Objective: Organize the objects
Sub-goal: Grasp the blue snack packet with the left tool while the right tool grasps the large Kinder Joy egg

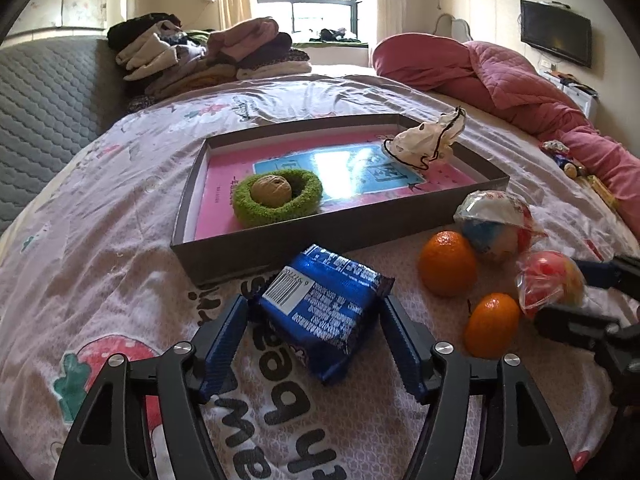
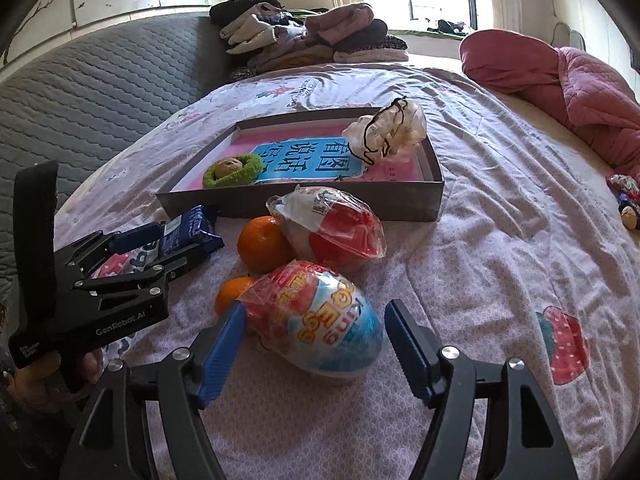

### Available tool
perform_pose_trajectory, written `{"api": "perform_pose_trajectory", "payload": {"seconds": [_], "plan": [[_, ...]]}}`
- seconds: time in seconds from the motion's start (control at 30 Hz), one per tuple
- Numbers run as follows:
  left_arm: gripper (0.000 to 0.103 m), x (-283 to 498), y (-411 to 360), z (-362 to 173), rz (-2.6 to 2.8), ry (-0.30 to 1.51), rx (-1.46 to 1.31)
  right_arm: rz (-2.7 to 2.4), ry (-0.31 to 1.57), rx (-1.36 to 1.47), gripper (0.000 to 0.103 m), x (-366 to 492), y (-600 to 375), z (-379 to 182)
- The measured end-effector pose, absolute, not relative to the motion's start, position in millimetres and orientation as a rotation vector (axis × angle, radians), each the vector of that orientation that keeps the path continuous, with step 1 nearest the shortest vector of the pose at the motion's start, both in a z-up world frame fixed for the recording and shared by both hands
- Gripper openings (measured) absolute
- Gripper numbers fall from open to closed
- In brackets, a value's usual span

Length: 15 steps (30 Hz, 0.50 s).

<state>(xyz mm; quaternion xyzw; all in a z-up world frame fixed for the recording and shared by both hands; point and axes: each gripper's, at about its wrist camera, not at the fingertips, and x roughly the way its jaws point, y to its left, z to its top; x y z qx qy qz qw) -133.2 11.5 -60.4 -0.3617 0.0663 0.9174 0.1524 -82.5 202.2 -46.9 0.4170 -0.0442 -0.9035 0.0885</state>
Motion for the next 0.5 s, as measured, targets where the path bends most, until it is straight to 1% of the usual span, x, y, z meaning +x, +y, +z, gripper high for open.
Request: {"api": "perform_pose_trajectory", "payload": {"seconds": [0.3, 0.4, 0.47, 0.5], "plan": [[0.073, -147, 17, -61, 2.601, 0.195, -1.041, -2.707, -0.15, 1.243, 0.07, -89, 206, -52], [0.073, -153, 18, -63, 2.59, 0.187, -1.05, -2.711, -0.172, 1.234, 0.061, -91, 209, -51], [0.073, -156, 20, -64, 2.583, 0.188, -1.056, -2.707, -0.186, 1.23, 0.054, -92, 210, -51], [0.073, -158, 21, -64, 2.582, 0.189, -1.058, -2.703, -0.184, 1.236, 0.054, -92, 210, -52]]}}
